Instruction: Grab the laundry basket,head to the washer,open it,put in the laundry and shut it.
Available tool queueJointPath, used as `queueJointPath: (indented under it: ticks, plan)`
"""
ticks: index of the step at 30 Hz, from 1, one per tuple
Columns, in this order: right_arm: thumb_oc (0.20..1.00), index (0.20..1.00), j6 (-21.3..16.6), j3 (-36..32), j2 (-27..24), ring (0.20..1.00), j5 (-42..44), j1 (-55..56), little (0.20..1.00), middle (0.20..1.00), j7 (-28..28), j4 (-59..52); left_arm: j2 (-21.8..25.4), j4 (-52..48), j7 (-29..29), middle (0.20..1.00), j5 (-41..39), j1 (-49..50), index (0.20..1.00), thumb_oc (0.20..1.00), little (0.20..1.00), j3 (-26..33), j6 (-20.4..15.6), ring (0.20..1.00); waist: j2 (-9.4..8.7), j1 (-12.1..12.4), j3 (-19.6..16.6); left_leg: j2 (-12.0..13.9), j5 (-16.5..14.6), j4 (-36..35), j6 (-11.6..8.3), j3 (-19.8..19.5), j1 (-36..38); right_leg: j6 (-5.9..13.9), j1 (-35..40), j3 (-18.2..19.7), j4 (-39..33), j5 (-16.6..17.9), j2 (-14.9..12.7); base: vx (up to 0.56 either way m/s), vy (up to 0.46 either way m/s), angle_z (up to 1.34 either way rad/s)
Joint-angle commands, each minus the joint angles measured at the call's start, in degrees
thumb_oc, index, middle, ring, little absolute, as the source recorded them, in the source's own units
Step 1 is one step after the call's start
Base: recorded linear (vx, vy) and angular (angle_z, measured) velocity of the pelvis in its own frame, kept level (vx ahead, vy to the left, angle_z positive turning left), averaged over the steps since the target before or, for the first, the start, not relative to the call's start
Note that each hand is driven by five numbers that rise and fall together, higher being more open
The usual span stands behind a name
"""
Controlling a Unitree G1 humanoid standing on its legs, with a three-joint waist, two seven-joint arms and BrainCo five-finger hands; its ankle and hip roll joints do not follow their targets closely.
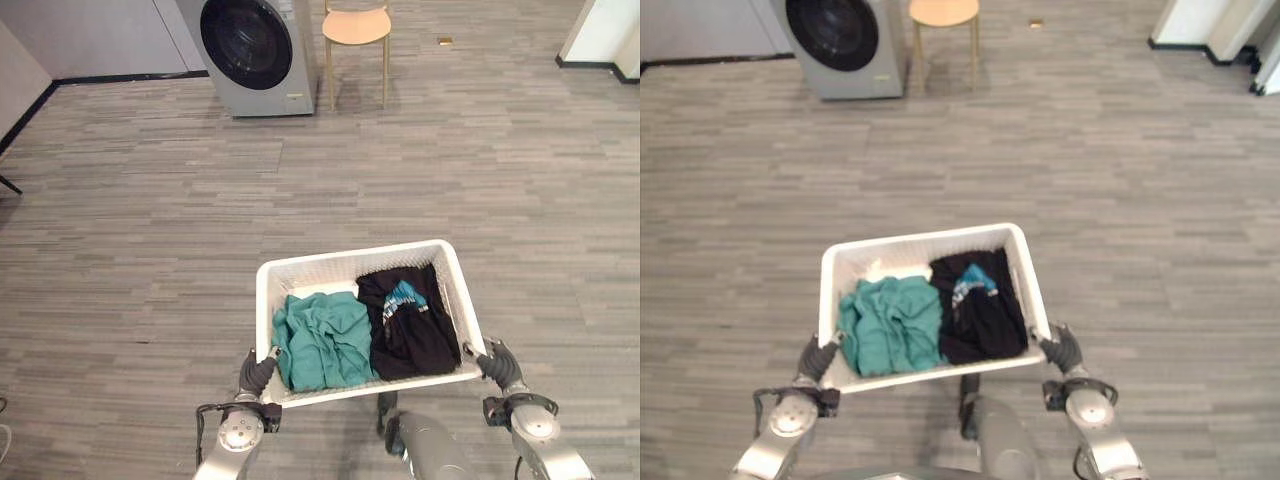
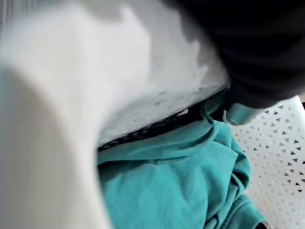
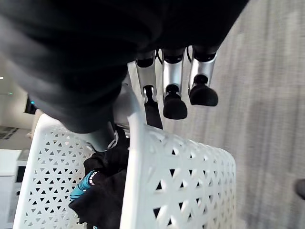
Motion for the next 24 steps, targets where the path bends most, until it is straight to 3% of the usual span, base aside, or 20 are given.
queueJointPath:
  ticks: [1, 2, 3, 5, 8, 11, 14, 17, 19, 21, 23, 24]
  plan:
    - [0.2, 0.2, -7.7, -1.3, 1.0, 0.2, 5.1, -2.1, 0.2, 0.2, 3.2, -10.2, 1.3, -5.4, -1.0, 0.2, -1.0, -1.8, 0.2, 0.2, 0.2, 0.6, -4.7, 0.2, -2.17, -1.1, -2.5, 2.3, 10.2, -3.4, -0.06, 0.9, -3.9, 9.62, 8.7, 3.6, -10.5, -3.7, -3.9, 0.21, -0.103, 0.01]
    - [0.2, 0.2, -7.3, -1.4, 0.6, 0.2, 4.9, -2.4, 0.2, 0.2, 3.0, -10.2, 1.4, -5.3, -1.1, 0.2, -1.1, -1.9, 0.2, 0.2, 0.2, 0.5, -4.4, 0.2, -2.49, -0.9, -2.3, 2.4, 8.9, -2.2, 0.83, 1.8, -5.5, 9.32, 10.0, 4.0, -11.0, -4.5, -3.8, 0.44, -0.176, -0.11]
    - [0.2, 0.2, -7.2, -2.1, -0.3, 0.2, 4.3, -2.7, 0.2, 0.2, 2.4, -10.2, 1.6, -5.5, -1.5, 0.2, -1.0, -2.3, 0.2, 0.2, 0.2, 0.3, -4.2, 0.2, -3.76, -0.2, -2.1, 1.4, 5.3, -3.9, 2.34, 3.6, -9.1, 9.25, 12.3, 4.5, -11.9, -5.6, -4.6, 0.43, -0.111, -0.18]
    - [0.2, 0.2, -7.1, -2.7, -0.5, 0.2, 4.5, -2.7, 0.2, 0.2, 2.1, -10.6, 1.6, -5.5, -1.9, 0.2, -0.8, -2.5, 0.2, 0.2, 0.2, -0.1, -4.2, 0.2, -4.35, 0.3, -1.9, 0.4, 1.7, -8.4, 3.24, 5.5, -11.9, 9.79, 14.2, 4.7, -12.6, -6.6, -5.1, 0.37, -0.05, -0.35]
    - [0.2, 0.2, -7.1, -3.1, -0.6, 0.2, 4.6, -3.0, 0.2, 0.2, 1.6, -10.2, 1.8, -5.6, -2.0, 0.2, -0.5, -3.0, 0.2, 0.2, 0.2, -0.7, -4.1, 0.2, -4.19, 0.9, -1.4, -0.7, 3.7, -15.0, 3.09, 6.4, -15.4, 10.04, 16.3, 4.7, -12.9, -7.9, -4.9, 0.21, 0.011, -0.31]
    - [0.2, 0.2, -7.2, -2.9, 0.2, 0.2, 4.0, -3.0, 0.2, 0.2, 1.0, -9.4, 1.7, -6.3, -2.3, 0.2, 0.6, -3.0, 0.2, 0.2, 0.2, -0.9, -4.0, 0.2, -2.28, 2.6, -0.9, -2.0, 13.3, -27.8, 1.79, 7.0, -20.3, 9.89, 21.3, 6.2, -14.0, -10.2, -2.0, 0.34, 0.062, -0.25]
    - [0.2, 0.2, -7.1, -2.6, 0.8, 0.2, 3.4, -2.8, 0.2, 0.2, 1.2, -8.8, 1.3, -6.9, -2.6, 0.2, 1.0, -2.2, 0.2, 0.2, 0.2, -0.6, -4.1, 0.2, -2.31, 3.6, -0.8, -1.9, 15.5, -30.5, 1.2, 7.8, -22.9, 9.78, 24.9, 8.2, -14.2, -12.4, -1.7, 0.45, 0.132, -0.37]
    - [0.2, 0.2, -7.1, -2.3, 1.5, 0.2, 3.3, -2.5, 0.2, 0.2, 2.0, -8.1, 1.2, -6.6, -3.3, 0.2, 1.1, -1.3, 0.2, 0.2, 0.2, -0.3, -4.3, 0.2, -2.09, 4.0, -2.0, -1.1, 16.3, -30.6, 1.98, 8.7, -21.6, 10.65, 27.3, 8.7, -14.1, -13.9, -2.3, 0.36, 0.145, -0.47]
    - [0.2, 0.2, -7.0, -1.4, 2.4, 0.2, 3.3, -2.6, 0.2, 0.2, 2.6, -7.6, 1.2, -6.0, -3.2, 0.2, 0.6, -0.7, 0.2, 0.2, 0.2, -0.3, -4.3, 0.2, -3.1, 4.5, -2.7, -1.7, 15.1, -28.0, 3.13, 9.2, -21.4, 11.84, 27.8, 9.3, -11.9, -15.1, -4.6, 0.43, 0.237, -0.17]
    - [0.2, 0.2, -6.9, -1.0, 3.2, 0.2, 3.0, -2.9, 0.2, 0.2, 3.0, -7.8, 1.6, -5.7, -3.1, 0.2, 0.1, -0.6, 0.2, 0.2, 0.2, -0.2, -4.2, 0.2, -3.9, 5.1, -3.2, -2.1, 13.2, -26.1, 4.17, 9.9, -20.8, 13.23, 25.8, 9.5, -7.1, -14.2, -6.6, 0.38, 0.234, -0.22]
    - [0.2, 0.2, -7.0, -0.9, 3.6, 0.2, 2.1, -3.4, 0.2, 0.2, 3.0, -8.4, 3.0, -5.0, -2.7, 0.2, 0.2, -1.3, 0.2, 0.2, 0.2, -0.1, -4.0, 0.2, -4.58, 4.7, -2.9, -2.6, 10.2, -25.3, 5.89, 10.3, -18.4, 15.59, 20.7, 10.0, 4.8, -9.3, -8.0, 0.32, 0.198, -0.23]
    - [0.2, 0.2, -7.0, -0.9, 3.6, 0.2, 2.1, -3.5, 0.2, 0.2, 3.0, -8.4, 3.0, -5.0, -2.7, 0.2, 0.2, -1.3, 0.2, 0.2, 0.2, -0.1, -4.0, 0.2, -4.43, 4.8, -3.0, -2.4, 10.4, -25.3, 5.86, 10.3, -18.6, 15.53, 20.4, 10.1, 4.8, -9.1, -7.8, 0.16, 0.106, -0.03]
